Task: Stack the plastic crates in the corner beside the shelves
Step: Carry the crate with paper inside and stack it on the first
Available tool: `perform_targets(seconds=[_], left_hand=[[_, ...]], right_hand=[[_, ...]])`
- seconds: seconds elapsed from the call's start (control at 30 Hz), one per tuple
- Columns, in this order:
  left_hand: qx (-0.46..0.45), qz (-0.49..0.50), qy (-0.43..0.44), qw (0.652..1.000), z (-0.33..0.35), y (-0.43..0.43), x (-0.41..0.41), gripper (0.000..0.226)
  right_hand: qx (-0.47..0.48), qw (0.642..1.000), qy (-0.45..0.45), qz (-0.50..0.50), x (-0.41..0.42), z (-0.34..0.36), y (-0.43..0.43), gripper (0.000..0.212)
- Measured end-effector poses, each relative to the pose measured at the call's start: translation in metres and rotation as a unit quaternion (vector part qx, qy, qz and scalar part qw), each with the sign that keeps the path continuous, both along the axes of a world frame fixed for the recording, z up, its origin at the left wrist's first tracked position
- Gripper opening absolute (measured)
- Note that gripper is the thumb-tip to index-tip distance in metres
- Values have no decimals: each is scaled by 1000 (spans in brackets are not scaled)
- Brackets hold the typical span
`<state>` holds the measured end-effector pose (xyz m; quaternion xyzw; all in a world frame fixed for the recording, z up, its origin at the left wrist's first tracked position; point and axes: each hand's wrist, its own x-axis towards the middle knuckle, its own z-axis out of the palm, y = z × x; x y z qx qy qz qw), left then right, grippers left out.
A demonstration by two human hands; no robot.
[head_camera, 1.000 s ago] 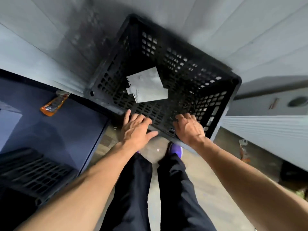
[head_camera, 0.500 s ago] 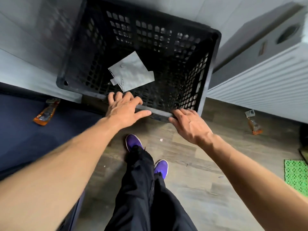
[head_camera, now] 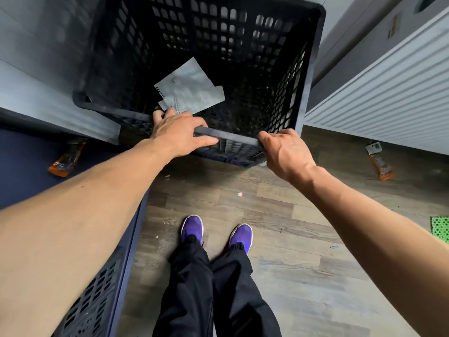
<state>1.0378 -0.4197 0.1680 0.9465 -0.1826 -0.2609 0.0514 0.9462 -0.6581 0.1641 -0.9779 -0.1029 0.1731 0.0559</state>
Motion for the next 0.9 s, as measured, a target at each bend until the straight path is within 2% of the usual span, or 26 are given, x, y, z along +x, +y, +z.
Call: perform_targets(seconds=[0.17, 0.33, 0.53, 0.67, 0.8, 0.9], left_hand=[[-39, 10, -18, 999, -6, 1, -1, 44], [-58, 20, -24, 998, -10, 3, -8, 46], [-84, 28, -48, 995, -16, -3, -10, 42], [-98, 47, -16, 994, -10, -6, -8, 29], [-82, 48, -64, 993, -20, -2, -12, 30], [-81, 51, -75, 993, -24, -4, -11, 30]], right_hand=[[17, 999, -17, -23, -1, -2, 2, 23], [23, 999, -10, -23, -9, -10, -2, 8], [6, 999, -14, -38, -11, -15, -1, 18], [-6, 999, 10, -42, -7, -12, 1, 21], [-29, 994, -6, -106, -12, -18, 20, 20], [-51, 987, -48, -142, -13, -25, 30, 9]])
